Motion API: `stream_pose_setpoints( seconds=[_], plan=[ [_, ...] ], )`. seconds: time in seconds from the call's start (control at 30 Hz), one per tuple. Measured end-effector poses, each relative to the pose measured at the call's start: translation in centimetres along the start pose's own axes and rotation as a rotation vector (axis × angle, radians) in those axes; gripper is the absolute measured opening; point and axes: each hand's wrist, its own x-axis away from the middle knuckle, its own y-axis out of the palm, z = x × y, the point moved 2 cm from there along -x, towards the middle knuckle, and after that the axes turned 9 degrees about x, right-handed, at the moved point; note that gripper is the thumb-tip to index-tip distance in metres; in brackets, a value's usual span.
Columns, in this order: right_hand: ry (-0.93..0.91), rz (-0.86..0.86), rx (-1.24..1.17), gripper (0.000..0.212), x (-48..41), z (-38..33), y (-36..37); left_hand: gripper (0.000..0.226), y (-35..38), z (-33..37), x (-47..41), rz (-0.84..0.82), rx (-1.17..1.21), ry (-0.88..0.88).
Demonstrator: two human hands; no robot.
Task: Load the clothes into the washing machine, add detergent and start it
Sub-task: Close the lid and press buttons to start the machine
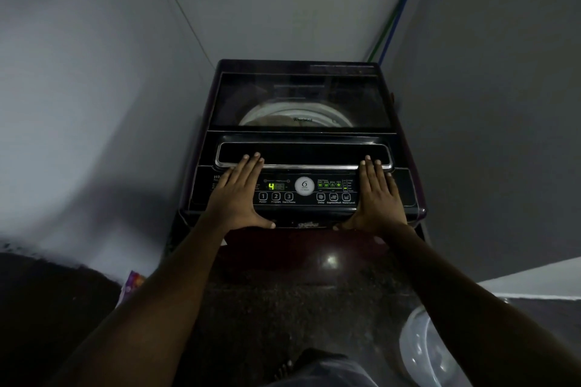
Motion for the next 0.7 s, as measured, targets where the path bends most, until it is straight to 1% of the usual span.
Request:
stream_pose_setpoints(
  seconds=[0.17, 0.7],
  plan=[
    [0.007, 0.012, -0.012, 0.158, -0.05, -0.05, -0.05, 0.15, -0.13, -0.03, -0.06, -0.007, 0.0, -0.001],
    [0.054, -0.031, -0.07, 0.163, 0.06, -0.5, -0.35, 0.151, -0.21, 0.09, -0.03, -0.005, 0.021, -0.011]
  ],
)
